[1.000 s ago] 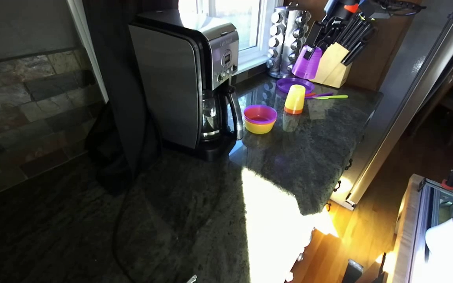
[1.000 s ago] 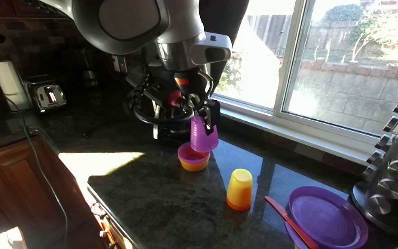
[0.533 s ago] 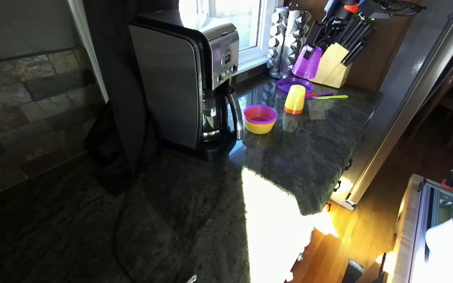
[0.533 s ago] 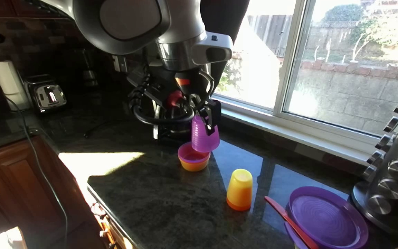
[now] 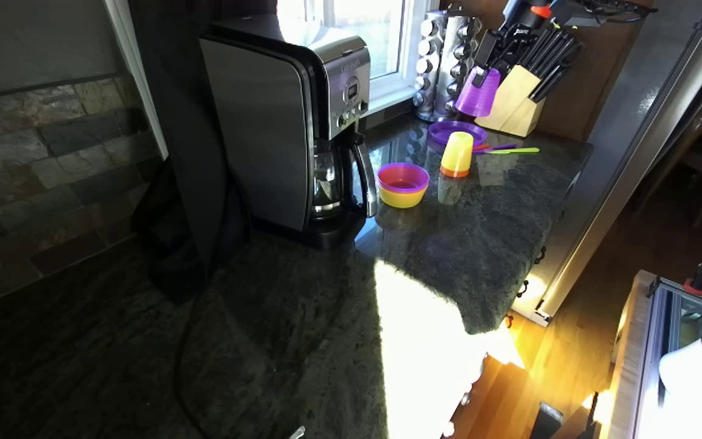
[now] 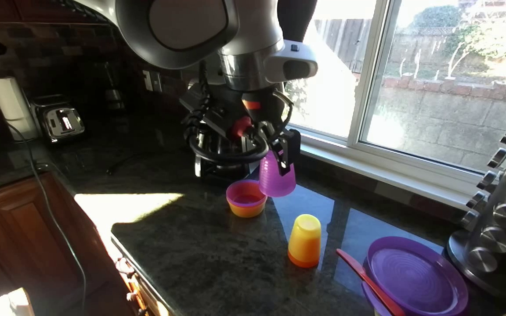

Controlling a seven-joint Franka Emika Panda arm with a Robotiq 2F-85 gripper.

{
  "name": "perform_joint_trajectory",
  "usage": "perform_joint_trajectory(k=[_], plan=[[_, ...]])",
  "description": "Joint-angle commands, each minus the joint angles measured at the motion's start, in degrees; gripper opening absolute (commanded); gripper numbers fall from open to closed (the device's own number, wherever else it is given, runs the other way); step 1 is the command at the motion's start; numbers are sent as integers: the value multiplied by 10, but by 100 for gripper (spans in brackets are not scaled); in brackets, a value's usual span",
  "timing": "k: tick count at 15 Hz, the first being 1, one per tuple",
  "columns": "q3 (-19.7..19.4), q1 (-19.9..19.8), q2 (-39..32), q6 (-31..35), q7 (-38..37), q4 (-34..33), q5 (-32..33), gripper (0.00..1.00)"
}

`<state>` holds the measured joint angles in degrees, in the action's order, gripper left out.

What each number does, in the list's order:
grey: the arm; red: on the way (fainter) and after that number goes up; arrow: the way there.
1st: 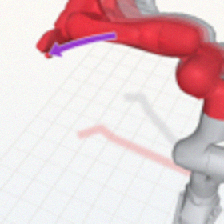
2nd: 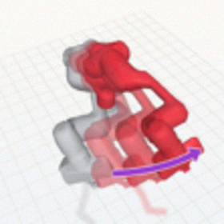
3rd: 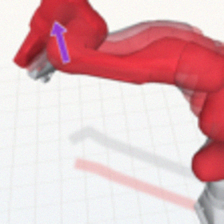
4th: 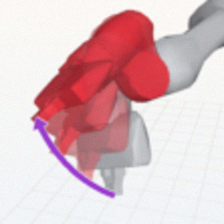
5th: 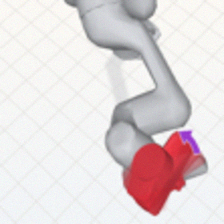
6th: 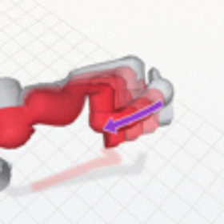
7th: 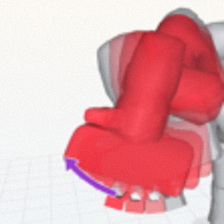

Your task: Stack the cups

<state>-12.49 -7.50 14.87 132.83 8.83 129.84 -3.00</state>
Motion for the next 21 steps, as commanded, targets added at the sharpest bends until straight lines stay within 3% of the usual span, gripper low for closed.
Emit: perform_joint_trajectory(k=[1, 21], plan=[[-6, -5, -19, -25, 15, -20, -12, 43], [-30, -28, -86, -101, 79, -99, -64, 43]])
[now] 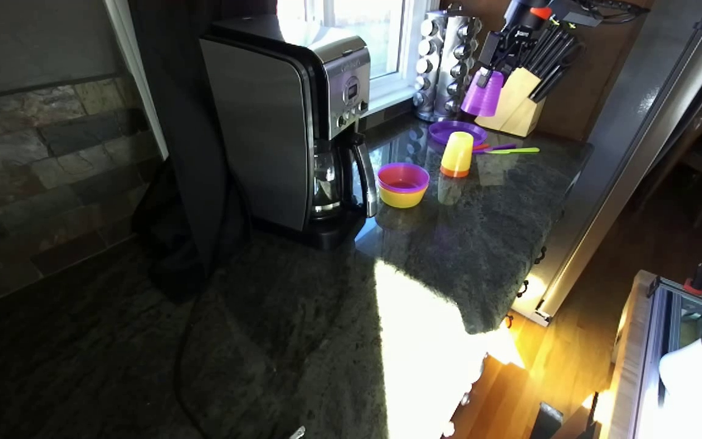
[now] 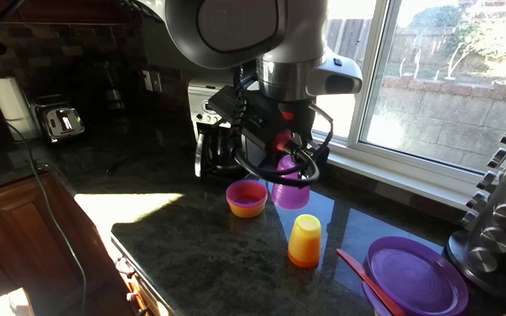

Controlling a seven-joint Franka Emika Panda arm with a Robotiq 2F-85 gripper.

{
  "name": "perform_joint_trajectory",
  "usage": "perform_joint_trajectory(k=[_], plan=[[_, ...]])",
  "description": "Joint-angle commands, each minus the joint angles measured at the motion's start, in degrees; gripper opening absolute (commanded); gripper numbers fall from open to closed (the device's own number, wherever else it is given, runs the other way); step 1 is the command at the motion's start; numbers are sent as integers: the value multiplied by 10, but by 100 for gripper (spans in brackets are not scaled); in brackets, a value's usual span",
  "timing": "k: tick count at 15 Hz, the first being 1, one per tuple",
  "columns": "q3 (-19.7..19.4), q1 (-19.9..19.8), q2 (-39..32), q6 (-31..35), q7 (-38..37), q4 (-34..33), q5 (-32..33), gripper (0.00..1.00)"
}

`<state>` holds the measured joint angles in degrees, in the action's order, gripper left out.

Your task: Stack the cups

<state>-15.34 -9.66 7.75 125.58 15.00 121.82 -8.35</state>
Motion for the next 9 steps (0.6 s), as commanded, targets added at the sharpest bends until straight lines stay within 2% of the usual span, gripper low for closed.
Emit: perform_joint_trajectory(k=[1, 9], plan=[[-2, -8, -20, -30, 17, -21, -9, 43], [2, -17, -69, -1, 41, -44, -22, 43]])
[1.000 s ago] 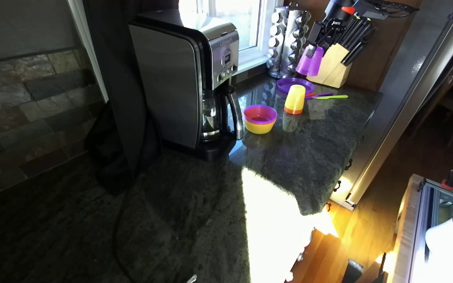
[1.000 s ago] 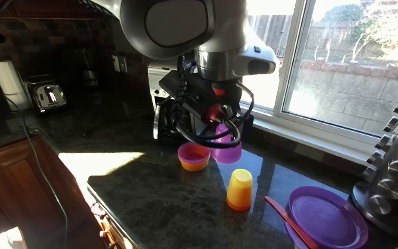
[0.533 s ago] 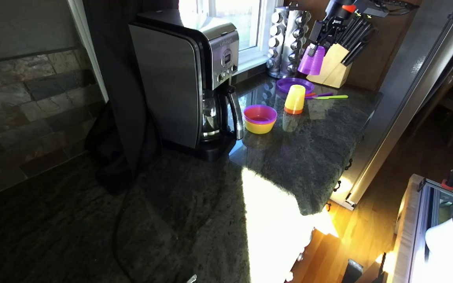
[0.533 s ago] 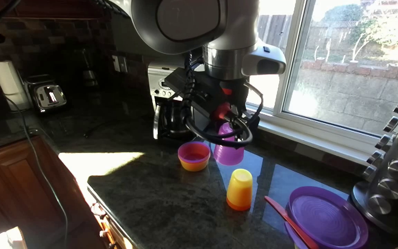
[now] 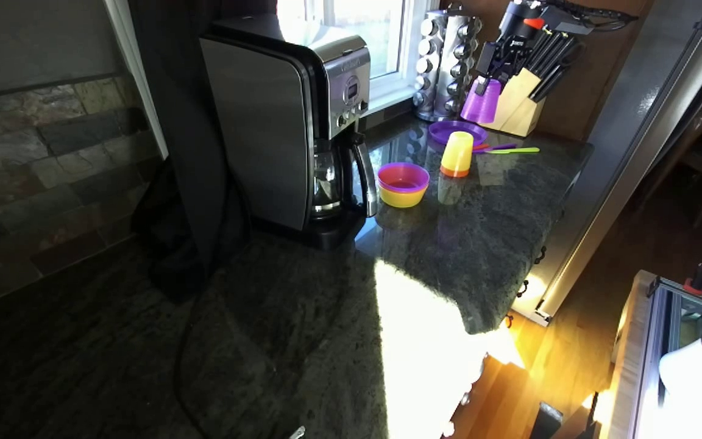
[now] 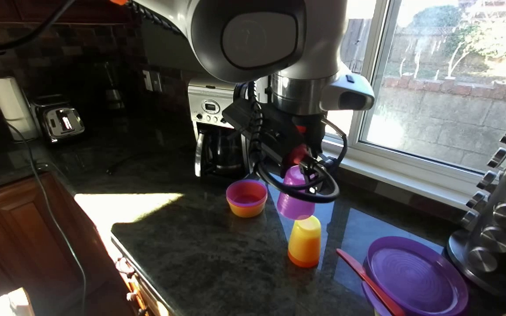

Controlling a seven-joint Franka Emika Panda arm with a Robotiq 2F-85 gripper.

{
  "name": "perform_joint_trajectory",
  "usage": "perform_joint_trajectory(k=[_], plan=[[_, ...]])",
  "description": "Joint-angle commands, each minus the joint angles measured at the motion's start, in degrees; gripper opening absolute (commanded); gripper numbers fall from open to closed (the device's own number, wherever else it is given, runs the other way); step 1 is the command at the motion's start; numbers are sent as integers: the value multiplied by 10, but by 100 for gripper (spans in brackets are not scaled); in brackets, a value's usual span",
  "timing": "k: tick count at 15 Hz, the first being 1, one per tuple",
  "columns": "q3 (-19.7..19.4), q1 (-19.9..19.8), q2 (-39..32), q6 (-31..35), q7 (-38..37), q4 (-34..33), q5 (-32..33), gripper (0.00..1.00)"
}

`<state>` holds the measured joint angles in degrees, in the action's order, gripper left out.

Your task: Stack the cups

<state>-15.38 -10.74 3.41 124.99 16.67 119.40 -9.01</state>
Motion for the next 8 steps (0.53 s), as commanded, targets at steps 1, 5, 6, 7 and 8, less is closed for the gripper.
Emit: perform_joint_trajectory(k=[1, 5, 6, 7, 8], plan=[[4, -7, -34, 6, 25, -25, -13, 43], [9, -9, -66, 19, 20, -46, -3, 43], [11, -10, -74, 22, 20, -51, -5, 43], [12, -11, -81, 26, 20, -55, -7, 43], [14, -12, -88, 28, 19, -58, -6, 43]])
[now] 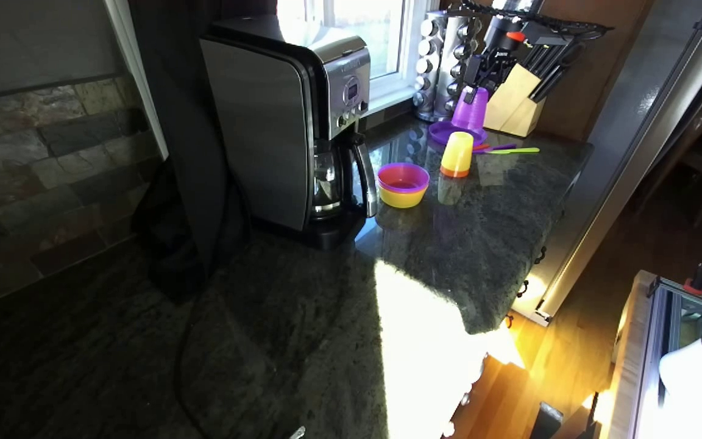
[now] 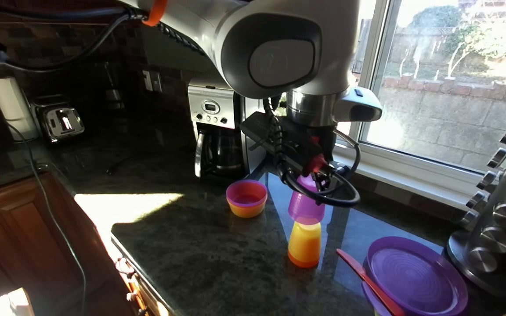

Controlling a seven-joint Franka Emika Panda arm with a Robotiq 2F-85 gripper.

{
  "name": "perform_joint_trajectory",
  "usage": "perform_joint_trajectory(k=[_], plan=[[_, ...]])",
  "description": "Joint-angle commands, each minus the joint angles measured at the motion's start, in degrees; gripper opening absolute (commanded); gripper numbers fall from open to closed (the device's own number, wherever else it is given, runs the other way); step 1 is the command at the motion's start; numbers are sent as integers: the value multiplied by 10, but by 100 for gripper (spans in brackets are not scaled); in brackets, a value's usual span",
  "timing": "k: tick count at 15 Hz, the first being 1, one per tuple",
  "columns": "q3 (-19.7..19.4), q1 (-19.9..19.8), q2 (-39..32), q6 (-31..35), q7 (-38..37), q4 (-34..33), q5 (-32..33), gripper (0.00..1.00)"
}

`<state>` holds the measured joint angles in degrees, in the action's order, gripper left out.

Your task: Stack the cups

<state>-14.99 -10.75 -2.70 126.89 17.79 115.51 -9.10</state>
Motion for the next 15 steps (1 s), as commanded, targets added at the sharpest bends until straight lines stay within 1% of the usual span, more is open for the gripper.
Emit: perform_joint_trajectory(k=[1, 8, 9, 12, 15], plan=[[12, -12, -32, 8, 5, -22, -3, 43], [20, -15, -65, 13, -14, -32, 23, 43], [20, -14, -67, 11, -22, -33, 30, 92], [21, -13, -57, 4, -45, -27, 43, 100], [21, -12, -31, 3, -64, -12, 51, 100]])
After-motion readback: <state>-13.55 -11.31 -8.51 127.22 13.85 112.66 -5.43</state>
